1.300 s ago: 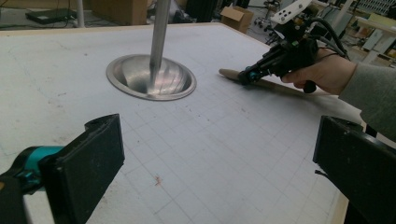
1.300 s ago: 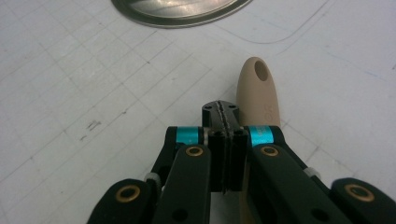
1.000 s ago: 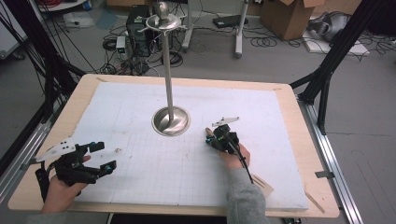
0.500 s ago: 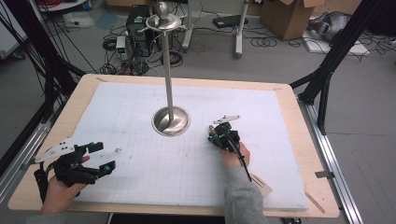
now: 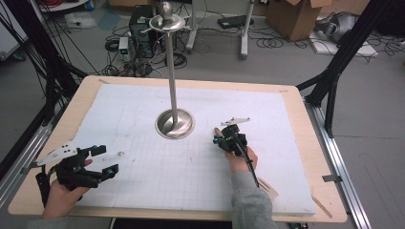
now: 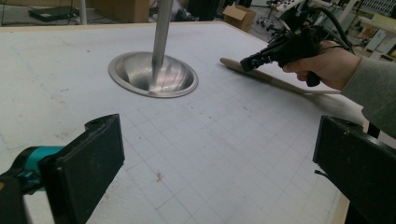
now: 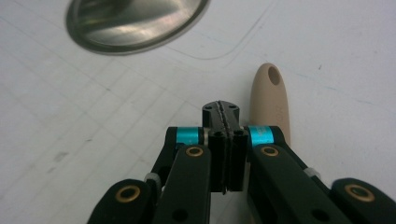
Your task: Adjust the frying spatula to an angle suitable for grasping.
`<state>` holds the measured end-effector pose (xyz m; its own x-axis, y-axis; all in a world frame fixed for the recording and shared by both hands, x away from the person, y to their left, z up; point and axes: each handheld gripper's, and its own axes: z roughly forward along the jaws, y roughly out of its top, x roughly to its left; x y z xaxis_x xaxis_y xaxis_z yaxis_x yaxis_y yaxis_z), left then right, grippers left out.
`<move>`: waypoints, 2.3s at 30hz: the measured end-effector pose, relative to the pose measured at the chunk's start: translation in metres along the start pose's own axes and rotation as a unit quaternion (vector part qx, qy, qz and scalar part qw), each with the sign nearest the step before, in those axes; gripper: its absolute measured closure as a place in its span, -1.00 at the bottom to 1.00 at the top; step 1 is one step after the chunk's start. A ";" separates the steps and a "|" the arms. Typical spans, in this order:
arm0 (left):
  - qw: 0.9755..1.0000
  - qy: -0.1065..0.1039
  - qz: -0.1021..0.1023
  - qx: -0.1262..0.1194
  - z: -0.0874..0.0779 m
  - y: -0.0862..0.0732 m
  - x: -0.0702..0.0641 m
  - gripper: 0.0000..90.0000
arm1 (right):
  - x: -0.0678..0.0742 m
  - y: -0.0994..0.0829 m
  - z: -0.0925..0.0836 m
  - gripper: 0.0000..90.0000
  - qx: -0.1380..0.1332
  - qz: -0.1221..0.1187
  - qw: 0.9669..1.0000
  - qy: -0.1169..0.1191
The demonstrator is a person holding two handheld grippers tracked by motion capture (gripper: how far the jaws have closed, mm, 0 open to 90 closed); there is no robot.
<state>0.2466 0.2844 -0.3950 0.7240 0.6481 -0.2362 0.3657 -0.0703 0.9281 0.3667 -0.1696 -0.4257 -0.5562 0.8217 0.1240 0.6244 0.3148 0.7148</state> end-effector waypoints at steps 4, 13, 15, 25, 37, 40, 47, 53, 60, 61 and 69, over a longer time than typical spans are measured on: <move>1.000 -0.003 0.002 0.003 0.001 0.000 -0.002 -0.95 | 0.001 0.000 -0.020 1.00 -0.022 0.007 1.000 0.017; 1.000 0.005 0.010 0.001 0.001 0.002 -0.003 -0.95 | -0.006 -0.004 -0.067 0.98 -0.045 -0.008 0.999 0.021; 1.000 0.006 0.011 0.002 0.002 0.001 -0.002 -0.95 | -0.008 -0.006 -0.073 0.91 -0.049 -0.015 0.999 0.019; 1.000 0.008 0.008 0.001 0.002 -0.001 -0.001 -0.95 | -0.012 -0.019 -0.086 0.37 -0.056 -0.016 0.998 0.029; 1.000 0.006 0.005 0.003 0.004 -0.003 -0.001 -0.95 | -0.019 -0.031 -0.096 -0.35 -0.075 0.003 0.996 0.038; 1.000 0.008 0.013 -0.008 0.003 -0.001 -0.003 -0.94 | -0.020 -0.035 -0.098 -0.43 -0.080 -0.007 0.996 0.036; 1.000 0.011 0.015 -0.008 0.004 -0.001 -0.004 -0.95 | -0.025 -0.046 -0.102 -0.43 -0.096 0.003 0.995 0.039; 1.000 0.014 0.012 -0.005 0.005 -0.003 -0.004 -0.95 | -0.027 -0.051 -0.105 -0.43 -0.097 0.001 0.995 0.039; 1.000 0.023 0.006 -0.005 -0.001 -0.007 -0.001 -0.95 | -0.027 -0.052 -0.098 -0.43 -0.088 0.003 0.995 0.043; 1.000 0.024 0.005 -0.006 -0.002 -0.007 -0.001 -0.94 | -0.028 -0.052 -0.097 -0.43 -0.087 0.002 0.995 0.044; 1.000 0.028 0.005 -0.005 -0.005 -0.008 -0.003 -0.95 | -0.031 -0.051 -0.085 -0.43 -0.077 0.013 0.996 0.047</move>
<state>0.2388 0.2870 -0.4008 0.6930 0.6893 -0.2113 0.3534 -0.0693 0.9329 0.3055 -0.2516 -0.4070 -0.5946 0.7784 0.2014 0.5507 0.2118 0.8074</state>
